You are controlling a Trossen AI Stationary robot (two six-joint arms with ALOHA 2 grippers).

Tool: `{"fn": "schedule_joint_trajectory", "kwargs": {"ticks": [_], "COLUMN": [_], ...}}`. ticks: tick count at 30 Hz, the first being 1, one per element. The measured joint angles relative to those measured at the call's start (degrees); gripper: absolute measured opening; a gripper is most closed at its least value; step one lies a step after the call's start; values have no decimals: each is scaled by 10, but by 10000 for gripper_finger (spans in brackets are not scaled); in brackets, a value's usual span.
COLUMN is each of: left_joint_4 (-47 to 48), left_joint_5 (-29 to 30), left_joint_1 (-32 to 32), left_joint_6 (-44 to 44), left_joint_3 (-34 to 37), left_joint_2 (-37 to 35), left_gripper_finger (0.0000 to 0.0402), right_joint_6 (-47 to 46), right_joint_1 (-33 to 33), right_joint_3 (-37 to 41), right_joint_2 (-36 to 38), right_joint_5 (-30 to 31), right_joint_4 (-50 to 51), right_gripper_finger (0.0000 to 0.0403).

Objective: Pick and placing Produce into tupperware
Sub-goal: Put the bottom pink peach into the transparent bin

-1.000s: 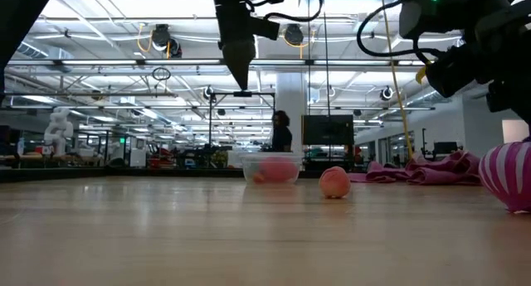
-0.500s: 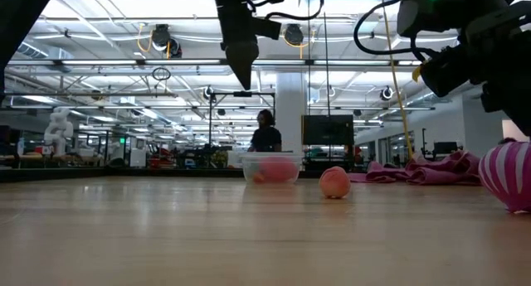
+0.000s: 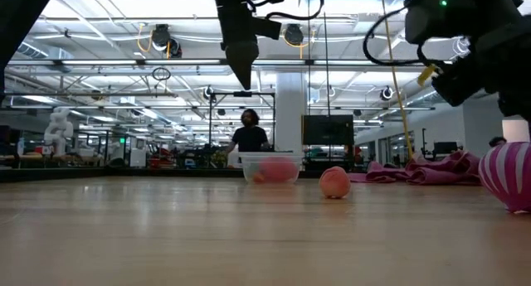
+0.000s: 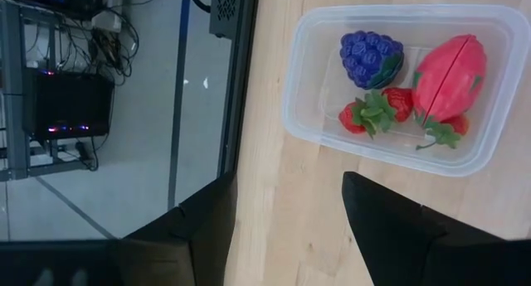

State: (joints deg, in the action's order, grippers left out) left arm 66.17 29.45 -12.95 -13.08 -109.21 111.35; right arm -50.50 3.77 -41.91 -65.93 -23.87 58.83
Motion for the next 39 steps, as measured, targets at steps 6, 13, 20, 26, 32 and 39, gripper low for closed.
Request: {"fn": "schedule_joint_trajectory", "kwargs": {"ticks": [6, 13, 20, 26, 32, 39], "left_joint_4": [-2, -2, -2, -3, -3, -3], "left_joint_5": [0, 0, 0, 0, 0, 0], "left_joint_1": [0, 0, 0, 0, 0, 0], "left_joint_6": [-3, -3, -4, -4, -4, -5], "left_joint_3": [0, 0, 0, 0, 0, 0], "left_joint_2": [0, 0, 0, 0, 0, 0], "left_gripper_finger": [225, 225, 225, 225, 225, 225], "right_joint_6": [-13, -13, -16, -24, -24, -31], "right_joint_1": [6, 6, 6, 6, 6, 6], "right_joint_3": [34, 62, 82, 90, 90, 90], "right_joint_2": [0, 0, 0, 0, 0, -2], "right_joint_5": [-1, -5, -19, -27, -27, -27], "right_joint_4": [-13, -57, -94, -100, -106, -107], "right_gripper_finger": [157, 157, 157, 157, 157, 157]}}
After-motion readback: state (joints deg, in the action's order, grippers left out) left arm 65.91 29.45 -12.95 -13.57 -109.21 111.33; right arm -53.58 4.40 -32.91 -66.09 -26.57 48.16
